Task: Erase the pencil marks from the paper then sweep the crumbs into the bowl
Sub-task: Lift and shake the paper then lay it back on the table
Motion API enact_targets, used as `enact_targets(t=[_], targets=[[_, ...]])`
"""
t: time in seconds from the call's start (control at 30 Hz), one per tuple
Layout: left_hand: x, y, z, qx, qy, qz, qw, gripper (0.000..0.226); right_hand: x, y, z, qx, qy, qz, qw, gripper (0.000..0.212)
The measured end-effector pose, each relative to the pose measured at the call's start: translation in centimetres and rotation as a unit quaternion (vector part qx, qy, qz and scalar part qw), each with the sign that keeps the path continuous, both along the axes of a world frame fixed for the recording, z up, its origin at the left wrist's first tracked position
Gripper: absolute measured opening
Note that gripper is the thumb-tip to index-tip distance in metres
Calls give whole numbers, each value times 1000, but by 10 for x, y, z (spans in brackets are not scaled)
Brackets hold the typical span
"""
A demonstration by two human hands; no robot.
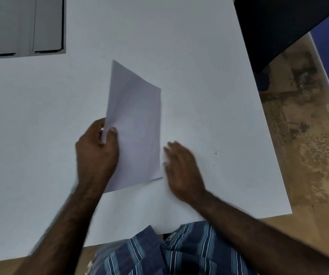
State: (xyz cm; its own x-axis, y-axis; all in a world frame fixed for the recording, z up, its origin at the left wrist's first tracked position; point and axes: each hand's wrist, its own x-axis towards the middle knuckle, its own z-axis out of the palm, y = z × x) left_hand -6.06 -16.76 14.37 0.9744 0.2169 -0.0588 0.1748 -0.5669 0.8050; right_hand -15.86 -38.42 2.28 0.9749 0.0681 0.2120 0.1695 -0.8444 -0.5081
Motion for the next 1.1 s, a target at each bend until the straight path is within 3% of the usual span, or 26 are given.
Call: enact_targets(t=[0.13, 0.27, 0.47, 0.57, 0.67, 0.77, 0.87, 1.1], targets=[[13, 38, -11, -7, 8, 37, 999, 27, -20, 45, -32, -57, 60, 170, 982, 91], [21, 60, -19, -12, 24, 54, 998, 28, -32, 49, -55, -103, 49, 234, 966, 97], [21, 72, -23, -39, 48, 71, 996, 29, -28, -17, -58, -150, 94, 70, 982, 95], [21, 76, -27, -39, 61, 74, 995, 32, -26, -65, -55, -193, 126, -56, 971, 93], [22, 80, -33, -46, 67, 75, 994, 31, -8, -72, -48, -171, 140, -142, 965, 89], [23, 80, -39, -51, 75, 69, 993, 27, 29, -34, -43, -102, 78, -54, 990, 79], [25, 78, -42, -43, 87, 56, 994, 16, 72, 9, -40, -100, 36, 47, 993, 69], [32, 67, -56, -34, 108, 43, 993, 22, 124, 6, -45, -152, 97, 34, 983, 82]])
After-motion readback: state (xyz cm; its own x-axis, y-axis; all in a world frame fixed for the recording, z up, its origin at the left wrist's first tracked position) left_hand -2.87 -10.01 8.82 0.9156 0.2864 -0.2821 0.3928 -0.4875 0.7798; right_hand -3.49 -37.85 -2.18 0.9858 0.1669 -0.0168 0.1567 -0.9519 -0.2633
